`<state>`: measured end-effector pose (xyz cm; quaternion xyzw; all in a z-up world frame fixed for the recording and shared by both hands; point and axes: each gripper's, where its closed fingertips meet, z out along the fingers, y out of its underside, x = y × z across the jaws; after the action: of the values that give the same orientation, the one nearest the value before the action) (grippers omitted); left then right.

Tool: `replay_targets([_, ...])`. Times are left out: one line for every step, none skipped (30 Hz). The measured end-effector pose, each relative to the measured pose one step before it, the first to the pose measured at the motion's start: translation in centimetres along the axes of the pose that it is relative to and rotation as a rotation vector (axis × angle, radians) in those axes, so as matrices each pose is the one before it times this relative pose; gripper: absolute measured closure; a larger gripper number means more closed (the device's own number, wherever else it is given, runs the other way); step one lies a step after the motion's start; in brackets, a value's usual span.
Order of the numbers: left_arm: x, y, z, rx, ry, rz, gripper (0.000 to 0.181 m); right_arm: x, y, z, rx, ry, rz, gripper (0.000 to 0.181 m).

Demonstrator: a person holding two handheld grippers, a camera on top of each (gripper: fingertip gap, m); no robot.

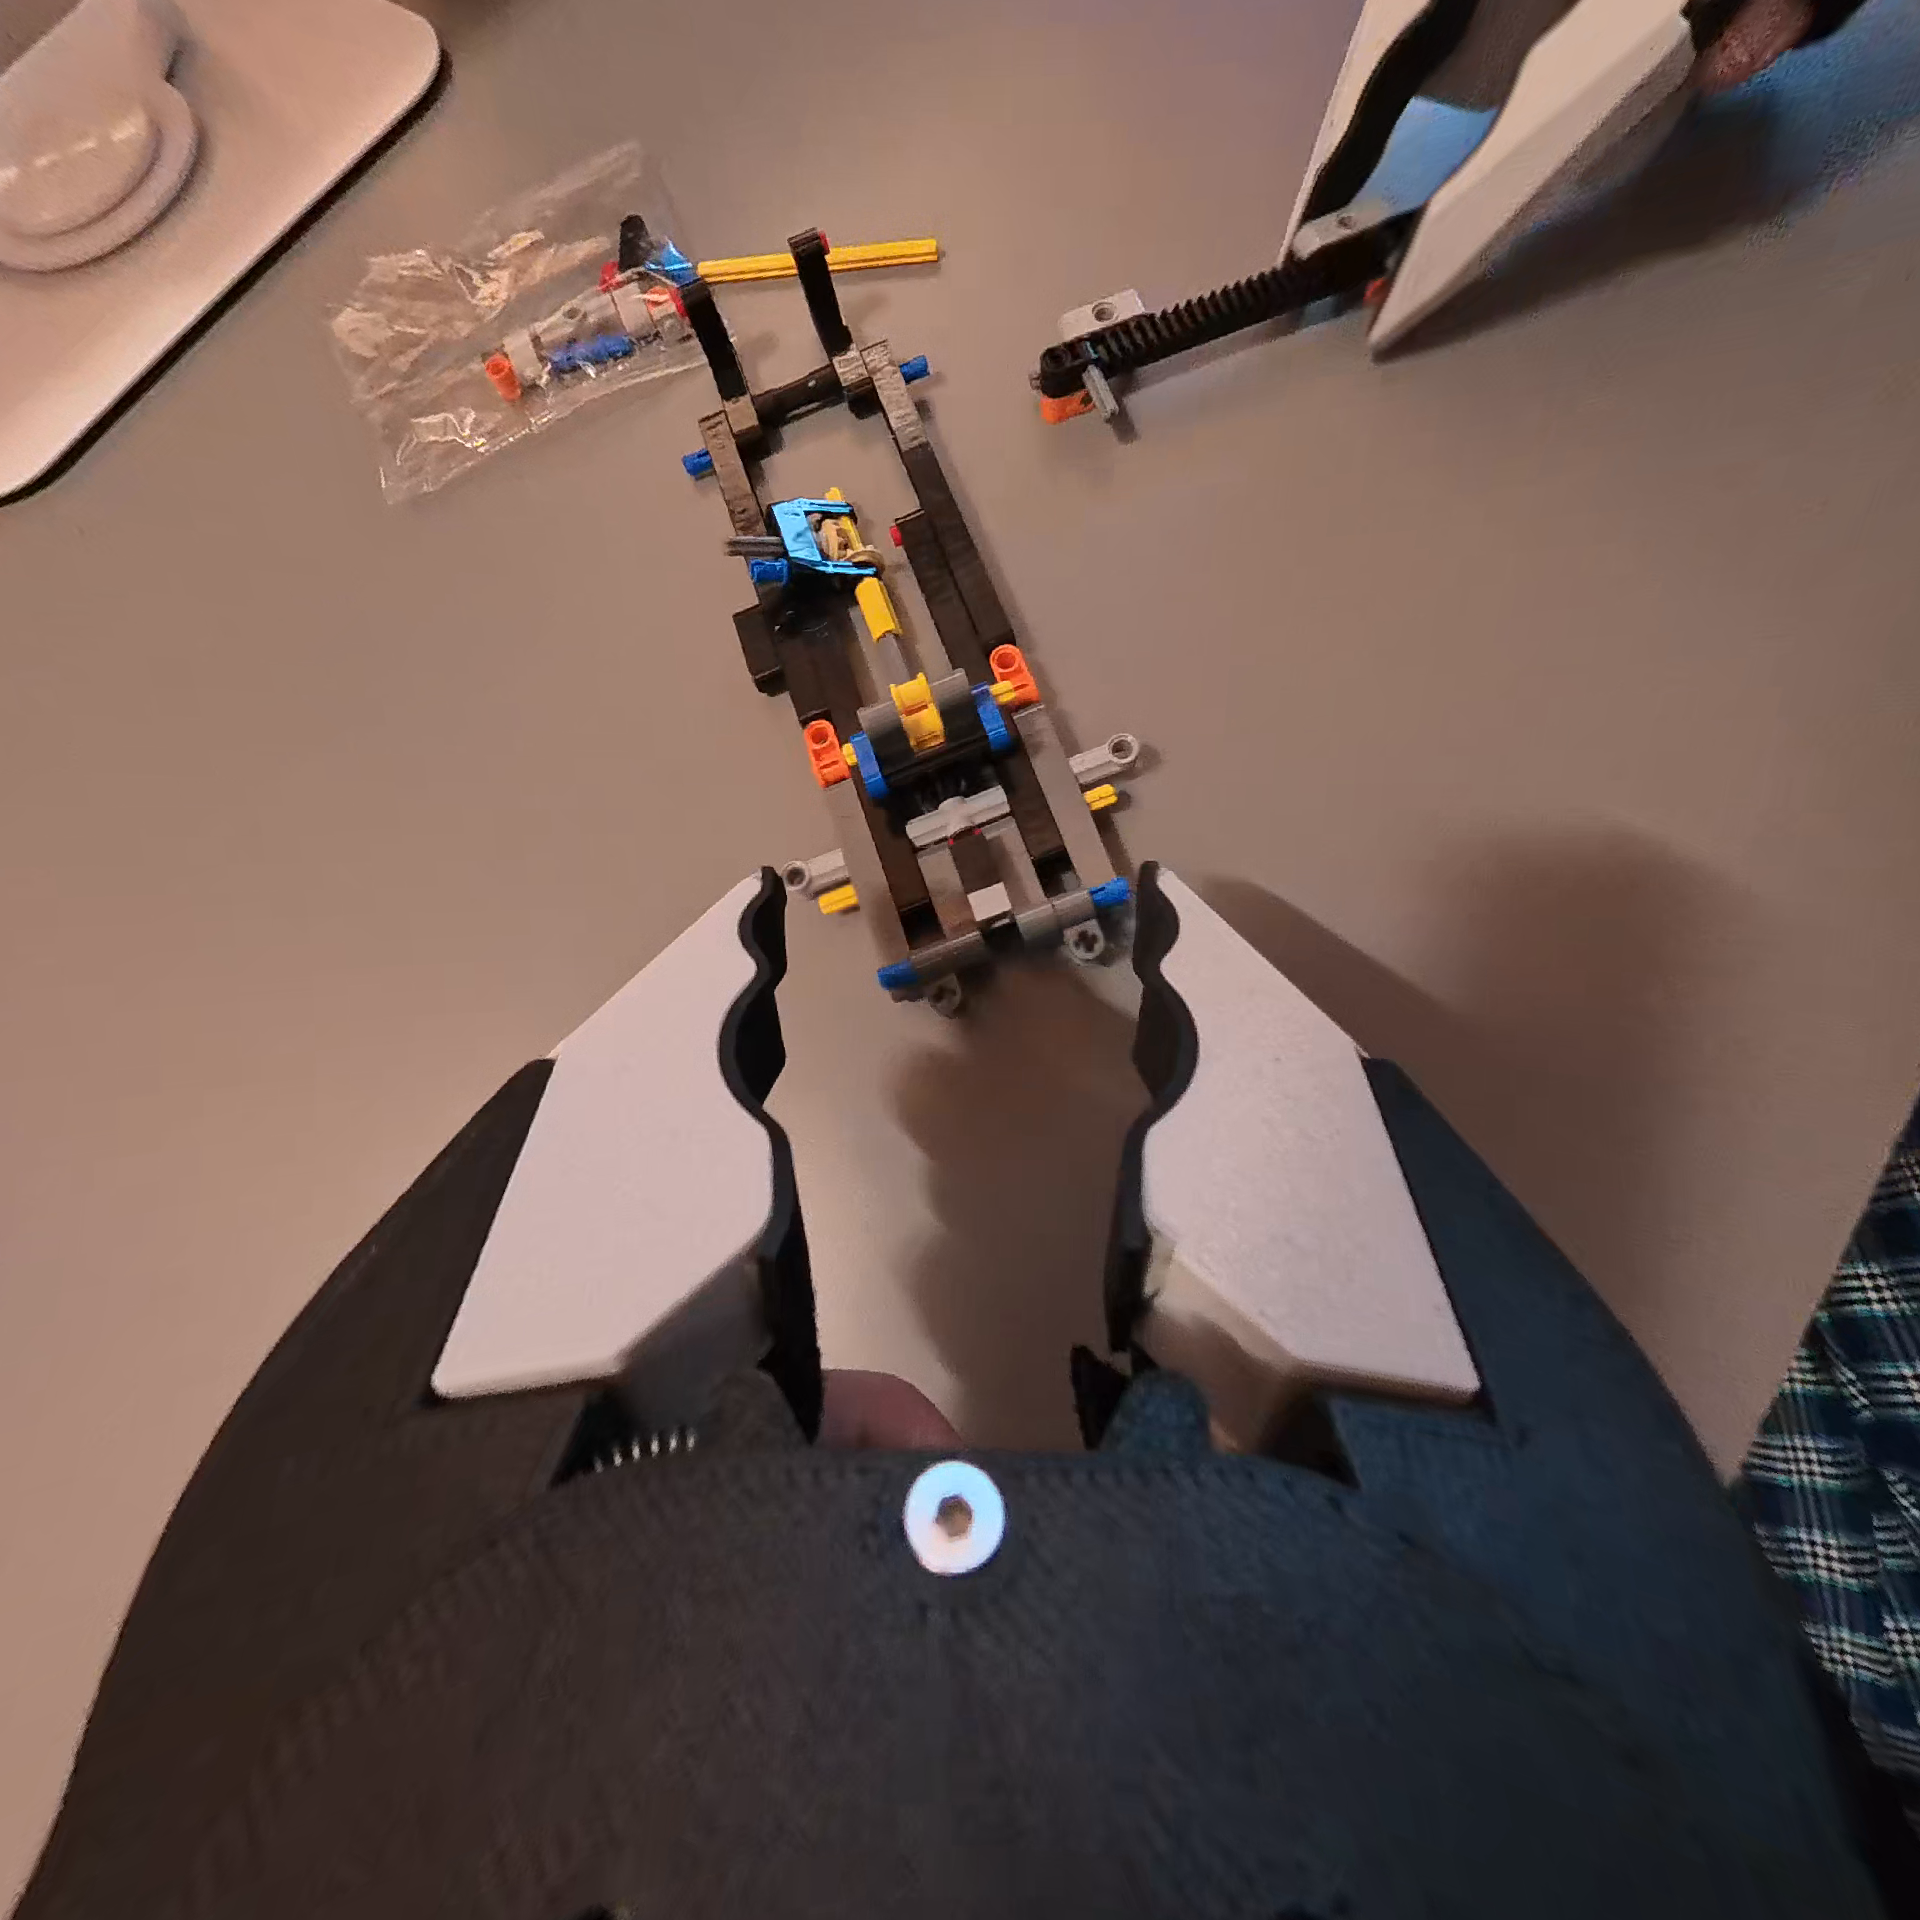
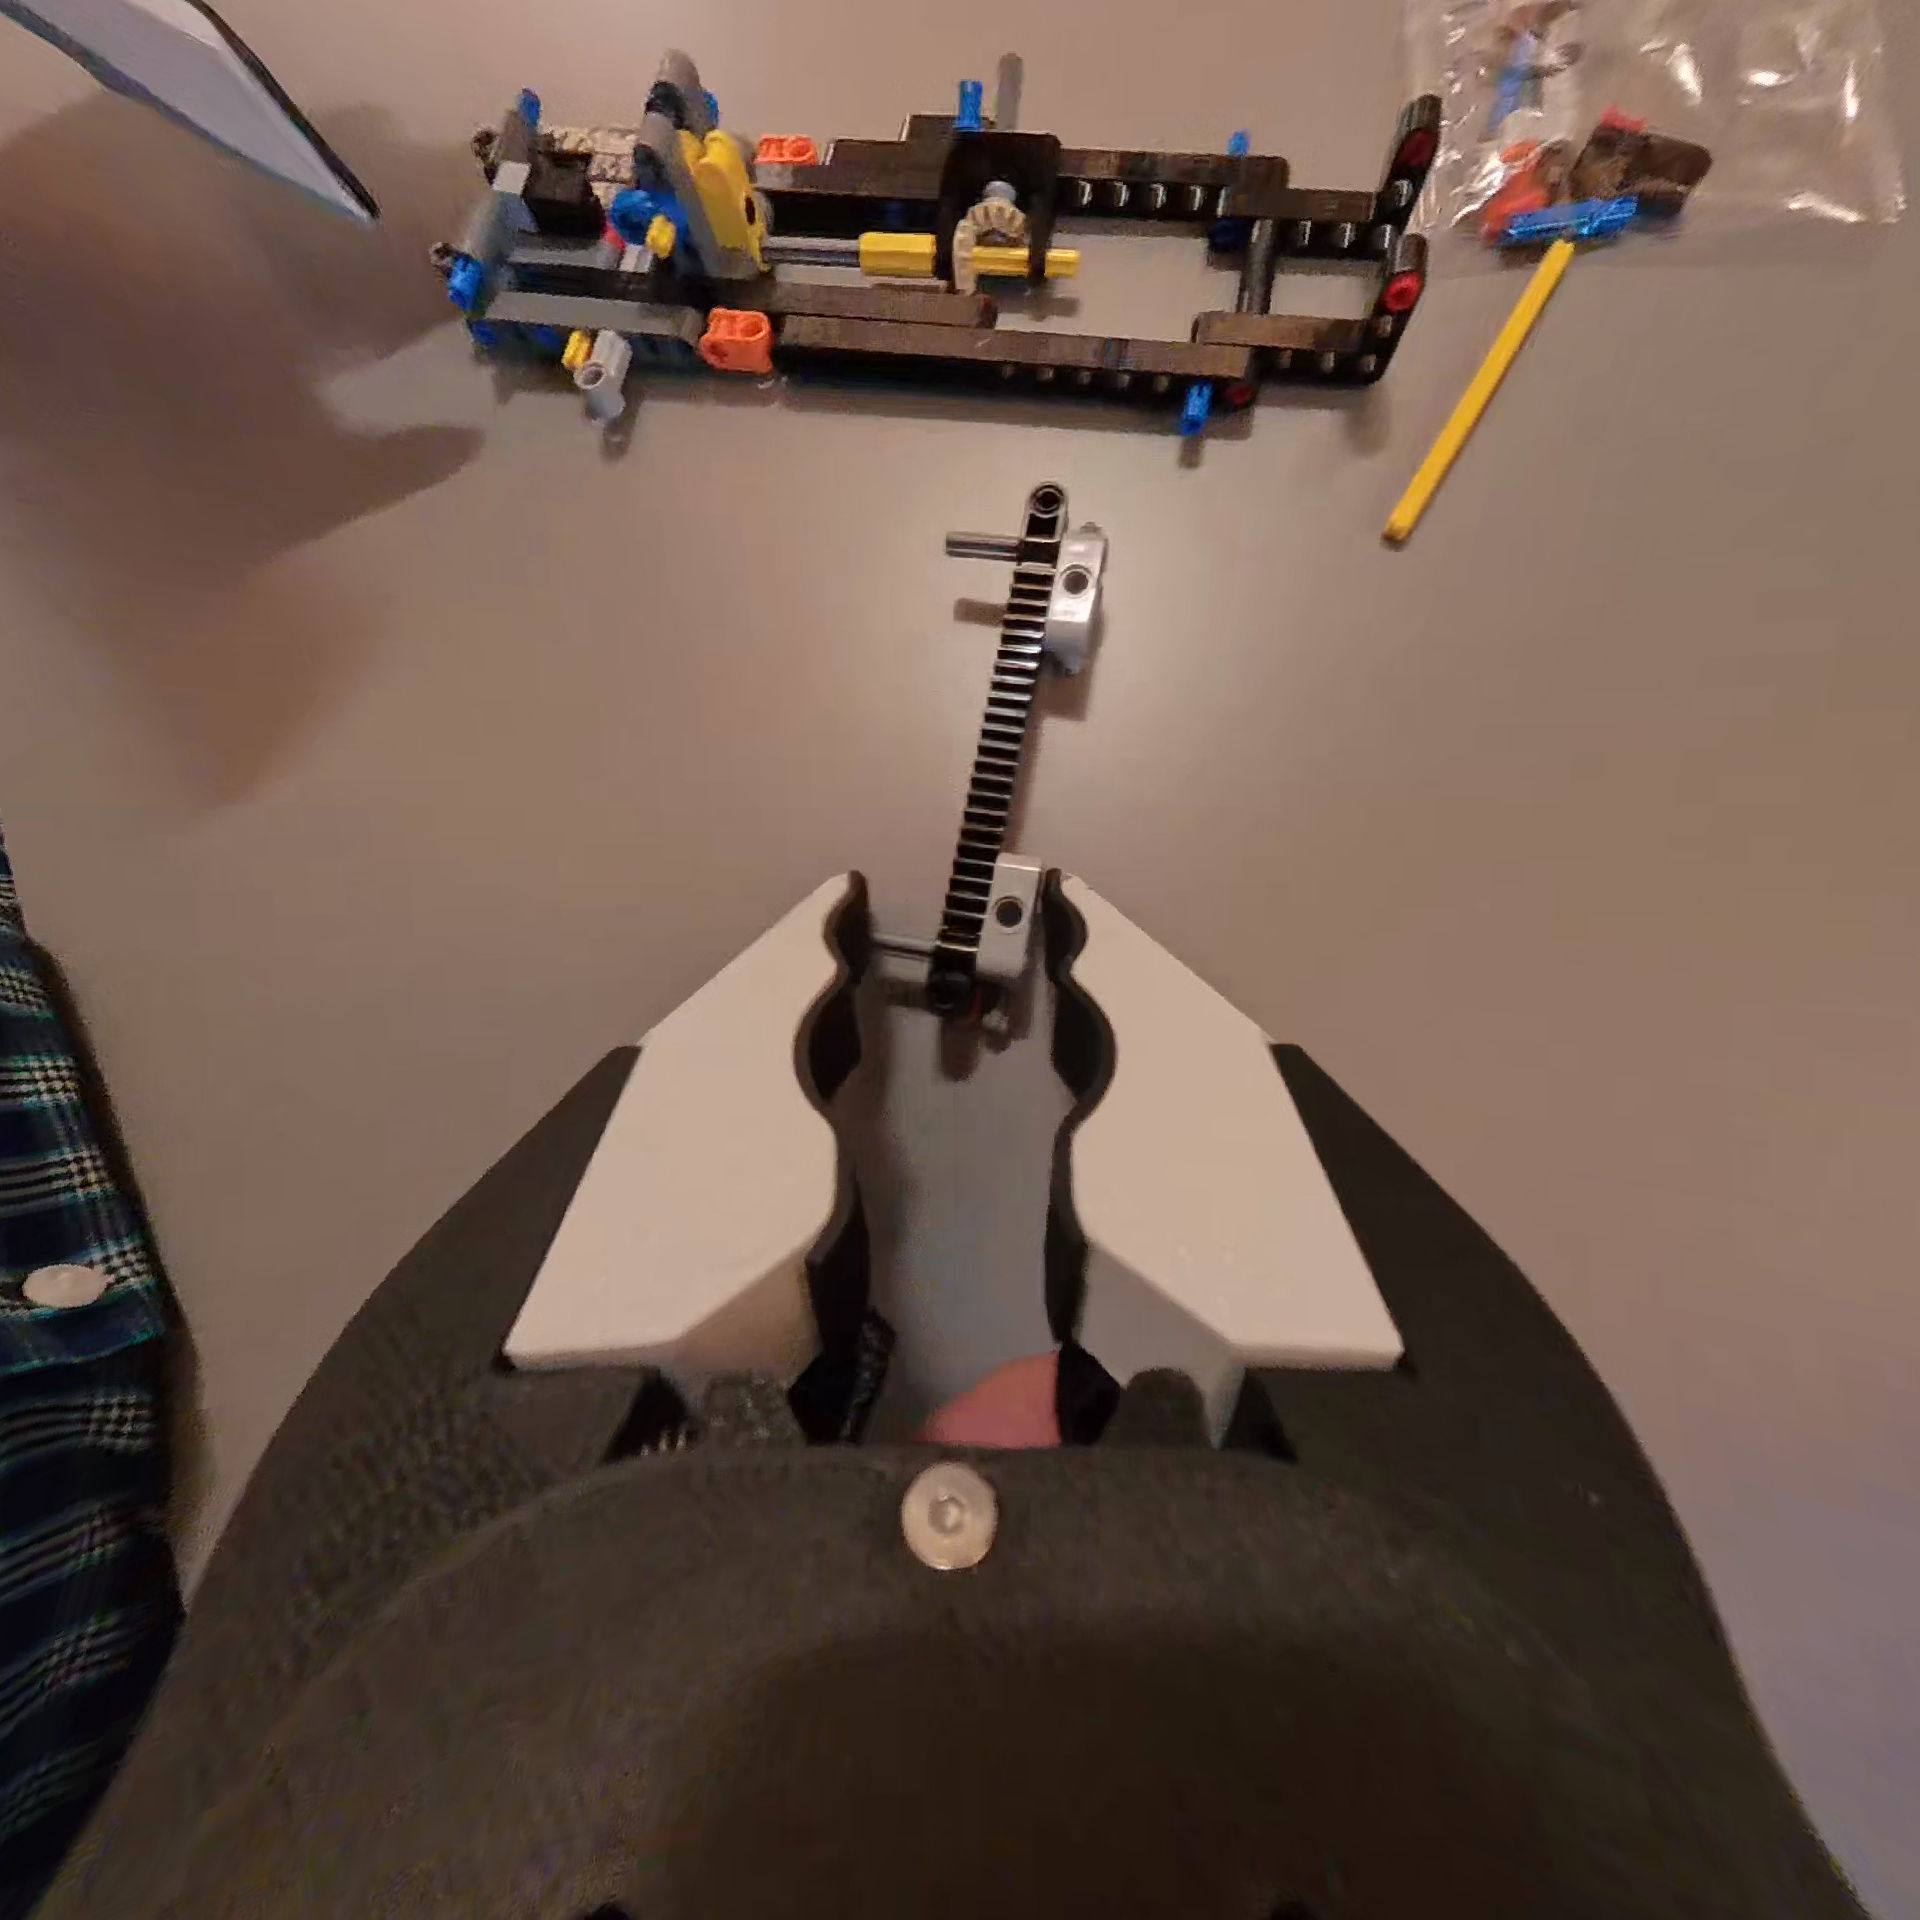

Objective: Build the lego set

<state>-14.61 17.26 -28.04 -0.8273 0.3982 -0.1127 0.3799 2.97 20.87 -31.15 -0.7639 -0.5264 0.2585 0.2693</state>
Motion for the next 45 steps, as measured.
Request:
replay_targets([0.161,-0.024,-0.058,0.0045,0.0014,-0.0037,0.116,-0.075,-0.080,-0.115,0.0030,0.0085,-0.0074,0.148])
replay_targets([0.116,-0.041,-0.065,0.0040,-0.0014,-0.0034,0.116,0.099,-0.166,-0.121,0.0045,0.0107,-0.0090,0.147])
replay_targets([0.096,-0.022,-0.051,0.0027,-0.0040,-0.0014,0.116,0.220,-0.154,-0.054,0.0024,0.0098,-0.0062,0.147])
replay_targets([0.118,-0.006,-0.039,0.0006,-0.0026,0.0002,0.116,0.209,-0.201,0.021,0.0045,0.0025,-0.0002,0.147])
replay_targets([0.115,-0.070,-0.060,0.0040,-0.0034,0.0013,0.116,0.078,-0.164,0.112,0.0014,-0.0092,0.0040,0.148])
replay_targets([0.086,-0.159,-0.069,0.0077,-0.0057,0.0001,0.116,0.049,-0.109,0.208,-0.0037,-0.0087,0.0007,0.150])
replay_targets([0.120,-0.142,-0.066,0.0051,-0.0036,-0.0008,0.116,0.032,-0.049,0.290,-0.0082,-0.0048,-0.0065,0.152])
replay_targets([0.115,-0.109,-0.075,0.0044,-0.0051,0.0023,0.116,-0.015,-0.012,0.327,-0.0119,-0.0038,-0.0114,0.155])
replay_targets([0.034,-0.103,-0.058,0.0046,-0.0113,0.0028,0.117,-0.034,-0.085,0.335,-0.0065,-0.0013,-0.0097,0.161])
replay_targets([0.045,-0.086,-0.042,0.0042,-0.0104,0.0002,0.117,0.009,-0.114,0.295,-0.0033,0.0025,-0.0045,0.170])
replay_targets([0.122,-0.037,-0.017,0.0034,-0.0060,-0.0010,0.118,-0.083,-0.199,0.182,0.0018,-0.0029,-0.0071,0.173])
replay_targets([0.131,-0.041,-0.006,0.0052,-0.0068,0.0004,0.118,-0.222,-0.146,0.133,-0.0018,-0.0103,-0.0116,0.175])
replay_targets([0.079,-0.043,0.000,0.0062,-0.0105,-0.0004,0.119,-0.147,-0.211,0.096,0.0036,-0.0025,-0.0117,0.176])
replay_targets([0.046,0.036,0.016,0.0022,-0.0104,-0.0015,0.119,-0.072,-0.235,0.072,0.0045,0.0042,-0.0115,0.177])
replay_targets([-0.042,0.054,0.016,0.0010,-0.0153,0.0026,0.120,-0.208,-0.225,0.044,0.0026,0.0017,-0.0264,0.177])
replay_targets([-0.124,0.010,0.006,0.0032,-0.0210,0.0053,0.121,-0.083,-0.351,-0.024,0.0082,0.0186,-0.0410,0.177])
replay_targets([0.005,-0.093,0.004,0.0058,-0.0135,0.0024,0.121,0.075,-0.438,-0.082,0.0103,0.0328,-0.0387,0.176])
replay_targets([0.140,-0.238,0.037,0.0111,-0.0066,-0.0008,0.121,-0.308,-0.527,-0.086,0.0146,0.0066,-0.0428,0.176])
replay_targets([0.261,-0.397,0.043,0.0177,-0.0015,0.0025,0.122,-0.321,-0.731,-0.128,0.0307,0.0111,-0.0596,0.176])
replay_targets([0.279,-0.403,0.050,0.0157,0.0001,0.0058,0.122,0.124,-0.625,-0.147,0.0204,0.0416,-0.0706,0.176])
replay_targets([0.202,-0.442,0.076,0.0154,-0.0021,0.0037,0.122,-0.151,-0.509,-0.104,0.0132,0.0266,-0.0926,0.176])
replay_targets([0.172,-0.459,0.083,0.0156,0.0000,-0.0016,0.122,-0.009,-0.631,-0.136,0.0243,0.0398,-0.1050,0.176])
replay_targets([0.324,-0.445,0.092,0.0171,0.0140,-0.0071,0.122,0.421,-0.419,-0.101,0.0098,0.0646,-0.0959,0.176])
replay_targets([0.399,-0.461,0.089,0.0198,0.0237,-0.0177,0.122,0.112,-0.243,-0.060,-0.0003,0.0396,-0.0906,0.176])
replay_targets([0.232,-0.391,0.147,0.0184,0.0180,-0.0284,0.122,-0.050,-0.498,-0.141,0.0206,0.0316,-0.0949,0.176])
replay_targets([0.281,-0.279,0.172,0.0144,0.0217,-0.0278,0.122,0.089,-0.609,-0.228,0.0254,0.0374,-0.0816,0.176])
replay_targets([0.327,-0.321,0.155,0.0183,0.0240,-0.0238,0.122,0.047,-0.595,-0.224,0.0212,0.0268,-0.0637,0.176])
replay_targets([0.165,-0.322,0.149,0.0189,0.0144,-0.0259,0.122,-0.145,-0.682,-0.242,0.0288,0.0137,-0.0580,0.176])
replay_targets([0.222,-0.203,0.190,0.0112,0.0183,-0.0264,0.122,0.016,-0.627,-0.198,0.0263,0.0238,-0.0551,0.176])
replay_targets([0.252,-0.084,0.193,0.0055,0.0216,-0.0210,0.123,-0.010,-0.334,-0.092,0.0078,0.0174,-0.0439,0.176])
replay_targets([0.059,-0.061,0.157,0.0072,0.0102,-0.0157,0.123,-0.040,-0.260,-0.065,0.0061,0.0136,-0.0348,0.176])
replay_targets([0.028,0.079,0.167,-0.0016,0.0093,-0.0135,0.124,0.065,-0.336,-0.115,0.0141,0.0179,-0.0282,0.176])
replay_targets([0.156,0.219,0.140,-0.0096,0.0169,-0.0092,0.126,0.103,-0.254,-0.111,0.0105,0.0172,-0.0201,0.177])
replay_targets([0.122,0.104,0.100,-0.0017,0.0122,-0.0055,0.129,-0.013,-0.147,-0.078,0.0032,0.0052,-0.0138,0.176])
replay_targets([0.159,-0.146,0.049,0.0141,0.0120,-0.0098,0.132,0.036,-0.273,-0.134,0.0134,0.0094,-0.0146,0.177])
replay_targets([0.389,-0.212,0.027,0.0166,0.0296,-0.0172,0.135,0.014,-0.240,-0.111,0.0119,0.0056,-0.0099,0.177])
replay_targets([0.383,-0.217,-0.010,0.0161,0.0301,-0.0156,0.141,0.005,-0.144,-0.080,0.0069,0.0035,-0.0050,0.177])
replay_targets([0.037,-0.129,-0.002,0.0109,0.0075,-0.0098,0.144,0.126,-0.125,-0.082,0.0070,0.0113,-0.0056,0.177])
replay_targets([-0.049,-0.007,-0.001,0.0031,0.0023,-0.0030,0.150,0.112,-0.128,-0.062,0.0065,0.0077,-0.0036,0.177])
replay_targets([0.222,0.017,0.008,0.0015,0.0173,-0.0018,0.156,-0.016,0.019,0.014,-0.0019,-0.0022,0.0002,0.177])
replay_targets([0.248,-0.041,0.019,0.0048,0.0164,-0.0040,0.162,0.006,0.046,0.026,-0.0013,0.0005,0.0012,0.177])
replay_targets([-0.016,0.034,0.048,0.0005,-0.0022,0.0011,0.163,0.018,0.085,0.017,-0.0002,0.0012,0.0010,0.177])
replay_targets([0.022,0.047,0.029,-0.0001,-0.0003,0.0070,0.163,-0.086,0.056,0.017,0.0016,-0.0047,0.0034,0.177])
replay_targets([0.017,0.000,0.000,0.0030,0.0005,0.0066,0.164,-0.098,0.074,0.039,-0.0010,-0.0062,0.0092,0.176])
replay_targets([-0.017,-0.006,0.007,0.0021,-0.0027,0.0040,0.164,0.042,0.016,0.004,0.0013,0.0024,0.0109,0.176])
